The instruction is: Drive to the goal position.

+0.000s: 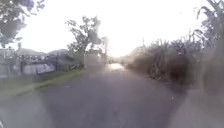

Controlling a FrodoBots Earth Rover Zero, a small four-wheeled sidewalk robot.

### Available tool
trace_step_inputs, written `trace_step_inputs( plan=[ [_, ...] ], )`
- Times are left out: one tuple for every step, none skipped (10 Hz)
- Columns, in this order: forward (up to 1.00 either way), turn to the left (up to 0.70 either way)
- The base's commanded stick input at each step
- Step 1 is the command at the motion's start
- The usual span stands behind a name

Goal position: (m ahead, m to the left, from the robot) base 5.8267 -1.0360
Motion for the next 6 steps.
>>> trace_step_inputs(
  plan=[
    [1.0,0.0],
    [1.0,0.0],
    [1.0,0.0],
    [1.0,0.0],
    [1.0,-0.29],
    [1.0,-0.34]
  ],
)
